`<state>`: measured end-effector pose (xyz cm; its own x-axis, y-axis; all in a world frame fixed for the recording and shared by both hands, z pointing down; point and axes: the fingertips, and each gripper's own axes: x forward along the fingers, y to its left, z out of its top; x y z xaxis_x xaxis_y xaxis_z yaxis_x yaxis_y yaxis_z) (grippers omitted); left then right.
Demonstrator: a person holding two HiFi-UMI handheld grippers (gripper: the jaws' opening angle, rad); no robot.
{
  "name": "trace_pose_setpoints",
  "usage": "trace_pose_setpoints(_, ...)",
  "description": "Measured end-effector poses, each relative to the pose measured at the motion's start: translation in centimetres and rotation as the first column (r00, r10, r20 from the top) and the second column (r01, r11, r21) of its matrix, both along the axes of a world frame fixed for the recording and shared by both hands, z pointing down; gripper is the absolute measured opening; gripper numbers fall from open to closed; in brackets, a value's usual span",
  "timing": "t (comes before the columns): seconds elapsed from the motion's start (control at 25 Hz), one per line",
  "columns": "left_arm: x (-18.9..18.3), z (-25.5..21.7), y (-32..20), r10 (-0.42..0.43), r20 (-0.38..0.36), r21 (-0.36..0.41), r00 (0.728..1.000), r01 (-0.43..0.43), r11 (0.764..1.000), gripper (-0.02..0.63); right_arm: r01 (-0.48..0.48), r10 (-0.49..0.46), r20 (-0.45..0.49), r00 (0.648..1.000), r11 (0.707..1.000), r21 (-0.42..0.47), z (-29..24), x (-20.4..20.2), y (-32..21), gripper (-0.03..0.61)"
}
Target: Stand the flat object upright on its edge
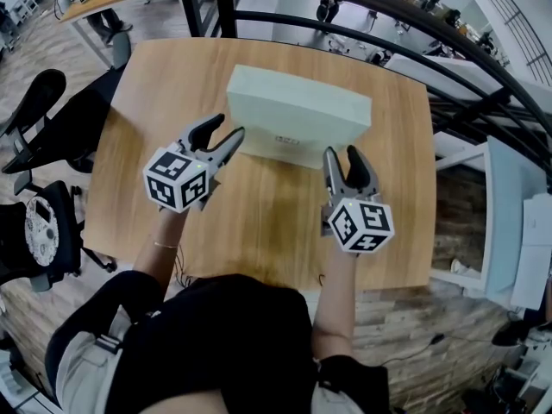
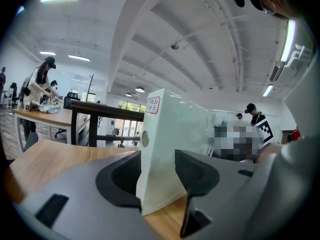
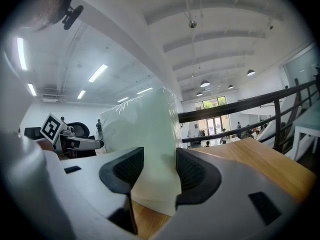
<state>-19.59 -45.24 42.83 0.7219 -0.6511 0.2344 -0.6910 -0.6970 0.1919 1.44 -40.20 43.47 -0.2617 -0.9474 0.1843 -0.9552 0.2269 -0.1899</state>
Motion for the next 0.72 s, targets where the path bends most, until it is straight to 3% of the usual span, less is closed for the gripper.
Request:
trace_pose_setpoints(0.32,-0.9,-0.9,1.4,0.029,-0.035,0.007,0.999,-0.029,1.000,0.185,-0.030,0.030,0.037,0.999,0.999,-0.011,-0.4,-0.4,1.4,0.190)
trace_pose_setpoints(0.48,-1.3,-1.2,2.6,0.070,-0.061,0.010,0.996,-0.070,0.998,0.074,-0.033,0.033,0.041,0.999,0.999,-0.012,-0.5,-1.0,2.3,0.112)
trace_pose_setpoints(0.72,-1.5,-1.4,3.5,0.103,-0.033,0.030,0.994,-0.102,0.994,0.048,-0.030,0.029,0.040,0.999,0.999,0.015,-1.9,-2.0,3.3,0.054)
